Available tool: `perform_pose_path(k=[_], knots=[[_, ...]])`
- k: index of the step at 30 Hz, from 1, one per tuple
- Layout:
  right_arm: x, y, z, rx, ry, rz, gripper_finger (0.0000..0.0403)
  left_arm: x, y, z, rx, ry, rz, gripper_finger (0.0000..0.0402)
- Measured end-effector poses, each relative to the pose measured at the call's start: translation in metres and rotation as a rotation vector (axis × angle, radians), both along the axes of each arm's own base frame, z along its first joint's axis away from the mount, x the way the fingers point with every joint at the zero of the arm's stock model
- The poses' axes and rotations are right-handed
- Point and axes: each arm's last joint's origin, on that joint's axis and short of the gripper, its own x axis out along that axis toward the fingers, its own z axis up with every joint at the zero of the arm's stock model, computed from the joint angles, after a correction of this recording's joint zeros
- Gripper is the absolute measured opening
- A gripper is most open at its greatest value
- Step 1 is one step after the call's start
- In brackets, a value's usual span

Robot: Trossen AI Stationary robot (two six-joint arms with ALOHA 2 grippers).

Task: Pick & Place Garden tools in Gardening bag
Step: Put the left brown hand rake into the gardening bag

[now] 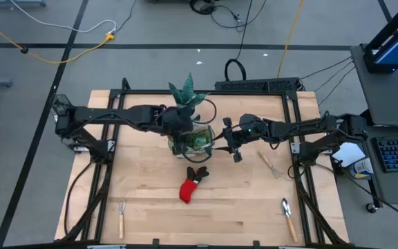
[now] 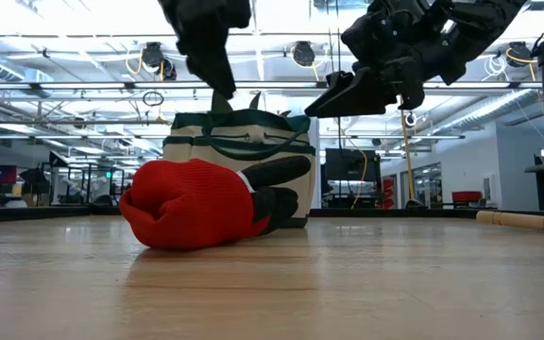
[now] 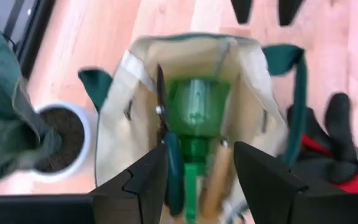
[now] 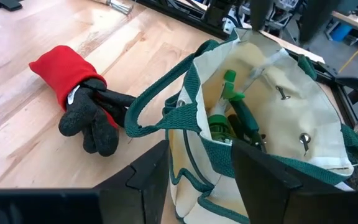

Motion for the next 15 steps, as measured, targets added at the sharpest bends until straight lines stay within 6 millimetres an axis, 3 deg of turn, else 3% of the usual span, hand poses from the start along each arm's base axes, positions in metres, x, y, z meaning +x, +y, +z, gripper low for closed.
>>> perform_pose_path(k=[15], knots=[[-0.001, 0.000, -0.002, 0.029, 0.025, -0.014, 0.0160, -0.034, -0.052, -0.008, -0.143, 0.298, 0.111, 0.0191]])
